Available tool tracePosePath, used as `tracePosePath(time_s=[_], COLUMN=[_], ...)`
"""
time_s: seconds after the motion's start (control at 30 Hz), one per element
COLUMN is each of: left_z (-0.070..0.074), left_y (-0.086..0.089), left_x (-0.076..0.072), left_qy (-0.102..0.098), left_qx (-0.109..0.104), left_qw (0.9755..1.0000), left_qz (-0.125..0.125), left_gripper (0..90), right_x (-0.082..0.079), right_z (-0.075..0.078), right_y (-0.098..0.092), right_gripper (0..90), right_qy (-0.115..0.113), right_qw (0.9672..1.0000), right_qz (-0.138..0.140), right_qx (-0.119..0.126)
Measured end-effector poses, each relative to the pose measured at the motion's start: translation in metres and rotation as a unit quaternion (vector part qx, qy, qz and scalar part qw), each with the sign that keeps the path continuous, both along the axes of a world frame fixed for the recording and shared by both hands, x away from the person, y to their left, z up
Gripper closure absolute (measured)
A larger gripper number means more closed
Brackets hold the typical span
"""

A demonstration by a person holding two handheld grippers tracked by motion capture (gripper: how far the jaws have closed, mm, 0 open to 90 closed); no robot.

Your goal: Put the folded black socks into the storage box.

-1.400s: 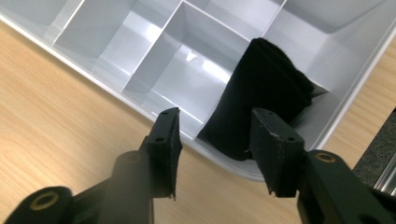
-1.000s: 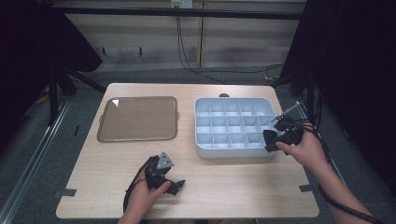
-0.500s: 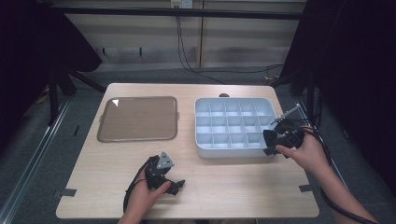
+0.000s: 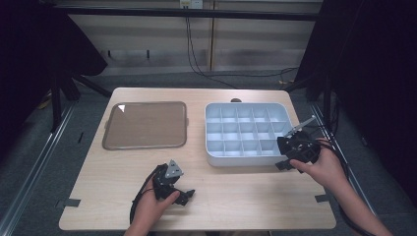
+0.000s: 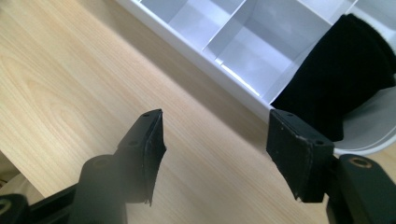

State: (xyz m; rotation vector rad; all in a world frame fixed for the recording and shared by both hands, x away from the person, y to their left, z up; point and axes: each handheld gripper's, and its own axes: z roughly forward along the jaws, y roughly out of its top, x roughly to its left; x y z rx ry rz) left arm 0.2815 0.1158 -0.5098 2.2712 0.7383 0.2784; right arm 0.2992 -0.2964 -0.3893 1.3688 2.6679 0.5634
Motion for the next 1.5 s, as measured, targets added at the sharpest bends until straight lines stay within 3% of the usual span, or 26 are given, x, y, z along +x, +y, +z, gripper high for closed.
tracePosePath(time_s=[0.57,1.5], left_z=[0.000,0.000], left_y=[0.000,0.000], left_x=[0.000,0.000], left_qy=[0.000,0.000], left_qx=[0.001,0.001], left_qw=[1.0000,1.0000], left_qz=[0.000,0.000], left_gripper=[0.0,0.0], right_x=[-0.022,-0.041], right_z=[-0.011,-0.054], right_y=[0.008,0.024], right_gripper=[32.8,29.4], right_qy=[-0.008,-0.009], right_qw=[0.9994,0.9970], right_qz=[0.018,0.039], right_qx=[0.029,0.067])
